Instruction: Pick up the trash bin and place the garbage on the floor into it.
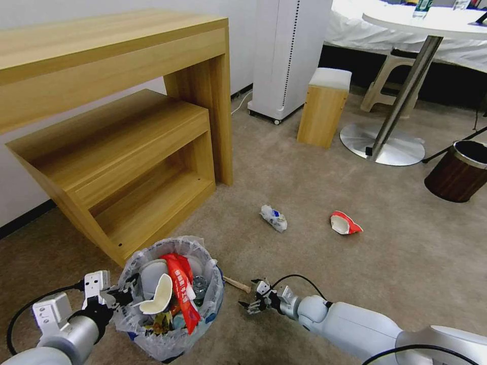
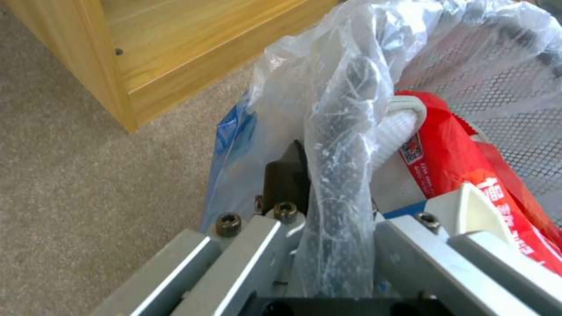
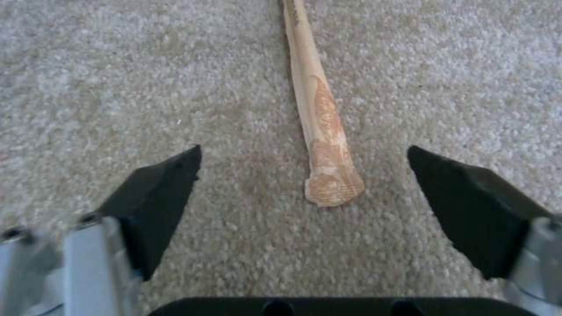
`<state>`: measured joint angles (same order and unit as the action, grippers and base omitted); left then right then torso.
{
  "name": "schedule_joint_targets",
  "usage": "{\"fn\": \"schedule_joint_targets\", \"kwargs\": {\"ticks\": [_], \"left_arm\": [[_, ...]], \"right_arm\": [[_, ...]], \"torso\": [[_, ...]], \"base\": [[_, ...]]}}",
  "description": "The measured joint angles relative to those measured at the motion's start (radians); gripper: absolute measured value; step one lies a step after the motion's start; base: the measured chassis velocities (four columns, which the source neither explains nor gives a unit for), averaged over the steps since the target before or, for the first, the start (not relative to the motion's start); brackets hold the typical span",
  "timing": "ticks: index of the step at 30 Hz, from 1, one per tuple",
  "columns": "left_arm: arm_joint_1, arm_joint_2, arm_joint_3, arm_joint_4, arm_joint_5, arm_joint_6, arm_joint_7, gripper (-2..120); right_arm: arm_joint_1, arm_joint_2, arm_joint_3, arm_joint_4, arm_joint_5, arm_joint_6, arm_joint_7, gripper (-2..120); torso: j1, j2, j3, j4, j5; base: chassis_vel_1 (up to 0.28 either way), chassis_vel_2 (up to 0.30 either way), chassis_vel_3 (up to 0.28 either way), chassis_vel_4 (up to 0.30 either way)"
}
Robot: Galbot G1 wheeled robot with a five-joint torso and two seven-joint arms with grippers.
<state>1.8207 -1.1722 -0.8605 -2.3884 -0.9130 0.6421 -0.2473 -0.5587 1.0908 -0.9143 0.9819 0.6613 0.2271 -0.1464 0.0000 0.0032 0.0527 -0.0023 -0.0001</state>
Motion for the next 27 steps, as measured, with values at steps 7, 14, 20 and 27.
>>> {"fn": "schedule_joint_targets", "kwargs": {"ticks": [7, 14, 20, 27], "left_arm": [[0.002, -0.001, 0.003, -0.004, 0.000, -0.006, 0.003, 1], [0.006, -0.004, 0.003, -0.010, 0.000, -0.008, 0.004, 1], [0.011, -0.006, 0.001, -0.014, -0.001, -0.009, 0.005, 1], [0.005, -0.006, 0.002, -0.010, -0.001, -0.010, 0.005, 1]], "right_arm": [[-0.001, 0.008, 0.004, -0.018, -0.002, 0.003, 0.000, 65], [-0.003, 0.047, -0.001, -0.060, -0.011, 0.020, -0.015, 60], [-0.004, 0.068, -0.002, -0.076, -0.012, 0.025, -0.018, 52], [-0.011, 0.064, 0.010, -0.072, -0.018, 0.032, -0.012, 26]], "torso": [[0.000, 0.000, 0.000, -0.0001, 0.0000], [0.000, 0.000, 0.000, 0.0000, 0.0000], [0.000, 0.000, 0.000, 0.0000, 0.0000], [0.000, 0.000, 0.000, 0.0000, 0.0001]], "base": [[0.000, 0.000, 0.000, 0.000], [0.000, 0.000, 0.000, 0.000], [0.000, 0.000, 0.000, 0.000], [0.000, 0.000, 0.000, 0.000]]}}
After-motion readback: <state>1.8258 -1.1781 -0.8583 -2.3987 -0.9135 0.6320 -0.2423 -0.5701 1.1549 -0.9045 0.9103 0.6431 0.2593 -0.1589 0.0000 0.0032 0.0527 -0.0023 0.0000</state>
